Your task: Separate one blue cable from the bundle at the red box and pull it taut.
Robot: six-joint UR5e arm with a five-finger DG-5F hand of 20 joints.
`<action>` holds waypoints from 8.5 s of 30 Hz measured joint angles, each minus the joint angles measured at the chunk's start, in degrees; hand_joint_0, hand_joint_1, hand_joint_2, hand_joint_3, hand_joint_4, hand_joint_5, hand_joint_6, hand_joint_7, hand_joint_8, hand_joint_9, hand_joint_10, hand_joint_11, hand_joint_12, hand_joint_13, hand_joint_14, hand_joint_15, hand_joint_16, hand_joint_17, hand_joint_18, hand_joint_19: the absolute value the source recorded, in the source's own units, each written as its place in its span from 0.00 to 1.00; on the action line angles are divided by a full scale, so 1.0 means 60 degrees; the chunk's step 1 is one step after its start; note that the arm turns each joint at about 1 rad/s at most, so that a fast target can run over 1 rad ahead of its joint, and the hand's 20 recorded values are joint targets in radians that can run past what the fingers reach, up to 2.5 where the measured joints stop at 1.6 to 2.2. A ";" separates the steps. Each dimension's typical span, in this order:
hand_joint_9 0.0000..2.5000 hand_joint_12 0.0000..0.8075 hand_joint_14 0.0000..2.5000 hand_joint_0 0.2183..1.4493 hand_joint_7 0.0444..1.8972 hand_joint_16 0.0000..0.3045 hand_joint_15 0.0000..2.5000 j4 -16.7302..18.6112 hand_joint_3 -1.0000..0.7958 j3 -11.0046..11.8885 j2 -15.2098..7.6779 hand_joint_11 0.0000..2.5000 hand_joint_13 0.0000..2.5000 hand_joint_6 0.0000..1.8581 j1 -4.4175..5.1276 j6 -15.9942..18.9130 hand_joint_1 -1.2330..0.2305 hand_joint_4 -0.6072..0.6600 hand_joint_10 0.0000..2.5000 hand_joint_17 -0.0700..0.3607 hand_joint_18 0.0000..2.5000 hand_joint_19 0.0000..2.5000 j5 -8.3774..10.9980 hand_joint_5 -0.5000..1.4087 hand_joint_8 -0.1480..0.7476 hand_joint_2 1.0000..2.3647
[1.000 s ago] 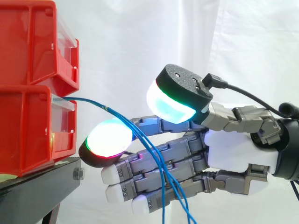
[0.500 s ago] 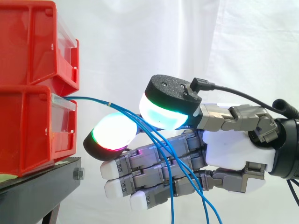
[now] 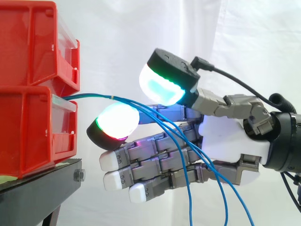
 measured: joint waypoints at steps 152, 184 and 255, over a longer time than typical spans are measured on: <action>0.50 0.51 0.01 0.31 0.56 0.16 0.23 -0.1222 0.28 0.1234 -0.0411 0.35 0.44 0.47 -0.0577 0.0227 0.47 0.56 0.01 0.41 0.41 0.25 -0.2021 0.20 0.59 0.00; 0.53 0.54 0.01 0.21 0.52 0.18 0.23 -0.1853 0.28 0.1545 -0.0407 0.37 0.45 0.47 -0.0689 0.0218 0.45 0.60 0.01 0.45 0.44 0.24 -0.2538 0.20 0.62 0.00; 0.60 0.50 0.01 0.38 0.68 0.15 0.28 -0.3235 0.28 0.2280 -0.0403 0.47 0.49 0.49 -0.0746 0.0124 0.20 0.49 0.01 0.40 0.46 0.26 -0.2904 0.21 0.62 0.00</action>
